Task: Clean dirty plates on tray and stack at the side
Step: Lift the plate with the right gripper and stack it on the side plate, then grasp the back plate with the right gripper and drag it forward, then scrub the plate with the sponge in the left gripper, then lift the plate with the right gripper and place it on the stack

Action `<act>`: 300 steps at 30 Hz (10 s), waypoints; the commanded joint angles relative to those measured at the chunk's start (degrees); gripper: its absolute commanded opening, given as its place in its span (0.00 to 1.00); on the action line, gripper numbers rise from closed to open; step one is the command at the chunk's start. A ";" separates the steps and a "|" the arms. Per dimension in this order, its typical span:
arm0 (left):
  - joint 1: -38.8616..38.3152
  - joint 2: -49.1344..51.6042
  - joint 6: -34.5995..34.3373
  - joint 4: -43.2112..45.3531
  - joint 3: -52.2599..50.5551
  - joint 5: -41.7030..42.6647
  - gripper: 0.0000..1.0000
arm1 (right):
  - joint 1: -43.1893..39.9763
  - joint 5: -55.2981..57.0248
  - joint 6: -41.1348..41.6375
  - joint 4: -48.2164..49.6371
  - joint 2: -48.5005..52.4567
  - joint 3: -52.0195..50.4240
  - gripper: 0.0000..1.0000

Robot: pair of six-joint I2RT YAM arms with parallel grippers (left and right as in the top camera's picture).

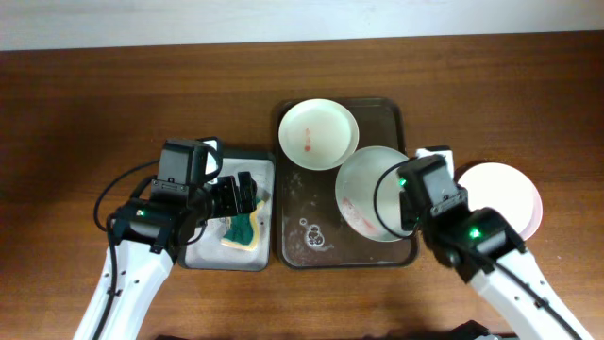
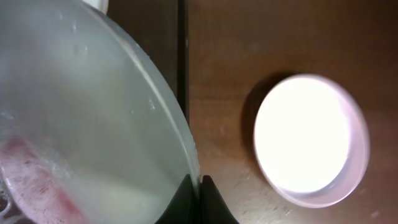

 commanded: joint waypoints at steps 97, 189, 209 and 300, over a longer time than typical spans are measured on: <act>0.17 -0.11 0.26 -0.11 0.85 1.03 0.99 | -15.41 -36.94 5.70 -7.26 36.22 23.06 0.04; -25.55 44.46 -21.20 -3.54 16.00 -29.24 0.00 | -16.33 -39.17 -3.56 24.02 27.17 -14.58 0.04; -22.38 50.64 -15.82 -5.86 20.37 -17.79 0.00 | -16.33 -39.19 -2.27 24.06 27.17 -14.58 0.04; -0.04 -9.38 3.06 -2.82 -2.80 -1.09 0.99 | -39.17 -28.13 9.46 9.68 -6.03 -2.80 0.04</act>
